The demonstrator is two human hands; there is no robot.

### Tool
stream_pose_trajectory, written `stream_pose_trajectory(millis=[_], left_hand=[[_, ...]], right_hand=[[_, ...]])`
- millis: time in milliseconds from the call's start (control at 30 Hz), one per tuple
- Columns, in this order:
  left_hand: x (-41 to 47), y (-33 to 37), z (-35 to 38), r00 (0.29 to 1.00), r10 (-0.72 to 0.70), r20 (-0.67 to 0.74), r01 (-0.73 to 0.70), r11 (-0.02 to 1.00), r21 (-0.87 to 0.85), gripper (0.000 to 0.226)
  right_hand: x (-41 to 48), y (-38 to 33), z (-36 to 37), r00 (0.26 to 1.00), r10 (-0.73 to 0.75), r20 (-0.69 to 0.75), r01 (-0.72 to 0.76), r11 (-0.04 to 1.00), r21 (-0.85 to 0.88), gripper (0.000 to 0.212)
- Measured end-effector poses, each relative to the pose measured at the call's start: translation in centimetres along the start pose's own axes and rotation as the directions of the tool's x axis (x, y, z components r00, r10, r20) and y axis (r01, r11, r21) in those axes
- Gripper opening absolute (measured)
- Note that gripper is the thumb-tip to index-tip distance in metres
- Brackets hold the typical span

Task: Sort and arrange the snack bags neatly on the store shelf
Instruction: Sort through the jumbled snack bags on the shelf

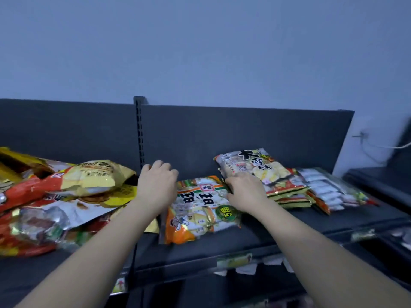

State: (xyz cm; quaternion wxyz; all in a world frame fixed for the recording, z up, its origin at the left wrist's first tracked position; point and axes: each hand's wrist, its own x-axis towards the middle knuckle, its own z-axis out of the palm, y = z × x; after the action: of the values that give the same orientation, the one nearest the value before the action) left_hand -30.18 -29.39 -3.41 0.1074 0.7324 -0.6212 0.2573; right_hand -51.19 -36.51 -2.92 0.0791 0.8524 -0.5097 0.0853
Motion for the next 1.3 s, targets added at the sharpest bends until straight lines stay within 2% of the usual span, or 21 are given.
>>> stream_pose_trajectory(millis=[200,267,400,467,500,533,633,700,800,900,967,1067,1133,1200,1233,1300], left_hand=[[0.6,7.1,0.9,0.988,0.057,0.144,-0.051,0.998,-0.043,0.039],[1.0,8.6,1.4,0.960,0.053,0.275,-0.033,0.997,-0.076,0.049],[1.5,10.2,3.9,0.802,0.062,0.594,-0.027,0.997,-0.067,0.091],[1.8,10.4,5.5,0.720,0.050,0.692,0.000,0.997,-0.072,0.106],[2.1,10.5,6.0,0.704,0.046,0.709,0.019,0.996,-0.083,0.107],[2.6,10.6,6.4,0.713,0.052,0.699,0.021,0.995,-0.095,0.101],[4.6,10.5,6.7,0.822,0.104,0.560,-0.065,0.994,-0.090,0.051],[5.9,10.1,6.3,0.873,0.089,0.479,-0.067,0.996,-0.064,0.031],[7.3,8.4,4.9,0.901,-0.012,0.433,0.094,0.981,-0.171,0.025],[7.8,6.5,2.9,0.921,-0.207,0.329,0.321,0.884,-0.341,0.022],[7.8,5.8,1.3,0.913,-0.351,0.208,0.407,0.821,-0.401,0.021],[7.7,5.7,-0.8,0.857,-0.515,0.039,0.472,0.752,-0.460,0.022],[7.4,6.0,-1.8,0.802,-0.595,-0.051,0.489,0.703,-0.516,0.019],[6.8,6.9,-2.5,0.746,-0.648,-0.155,0.463,0.671,-0.580,0.017],[6.4,7.4,-2.8,0.720,-0.665,-0.200,0.443,0.662,-0.605,0.017],[5.9,8.8,-3.6,0.677,-0.686,-0.266,0.417,0.656,-0.629,0.016]], right_hand=[[-2.6,6.8,0.8,0.996,0.081,0.037,-0.081,0.997,-0.002,0.046],[-2.9,8.4,1.3,0.994,0.088,0.064,-0.089,0.996,0.009,0.055],[-2.5,10.4,2.3,0.997,0.057,0.052,-0.058,0.998,0.028,0.065],[-1.9,11.0,2.8,1.000,0.026,0.010,-0.026,0.999,0.021,0.064],[-1.5,11.3,3.0,1.000,0.012,-0.004,-0.012,1.000,0.020,0.065],[-1.2,11.6,3.1,1.000,0.000,-0.012,0.000,1.000,0.028,0.068],[-0.1,12.5,3.4,0.999,-0.040,-0.004,0.040,0.995,0.093,0.083],[0.5,12.9,3.3,0.998,-0.062,-0.030,0.066,0.980,0.188,0.086],[1.8,13.5,3.0,0.992,0.019,-0.126,0.028,0.934,0.357,0.082],[3.5,14.7,3.3,0.958,0.208,-0.195,-0.120,0.914,0.387,0.054],[4.2,15.6,3.7,0.934,0.336,-0.119,-0.255,0.863,0.435,0.054],[4.3,17.1,4.1,0.887,0.441,0.137,-0.428,0.676,0.600,0.094],[4.2,18.1,3.9,0.857,0.424,0.292,-0.488,0.488,0.724,0.107],[4.3,18.9,3.9,0.848,0.335,0.410,-0.517,0.355,0.779,0.106],[4.3,19.2,4.0,0.848,0.288,0.444,-0.523,0.329,0.786,0.107],[4.1,19.7,4.5,0.846,0.228,0.483,-0.534,0.329,0.779,0.124]])
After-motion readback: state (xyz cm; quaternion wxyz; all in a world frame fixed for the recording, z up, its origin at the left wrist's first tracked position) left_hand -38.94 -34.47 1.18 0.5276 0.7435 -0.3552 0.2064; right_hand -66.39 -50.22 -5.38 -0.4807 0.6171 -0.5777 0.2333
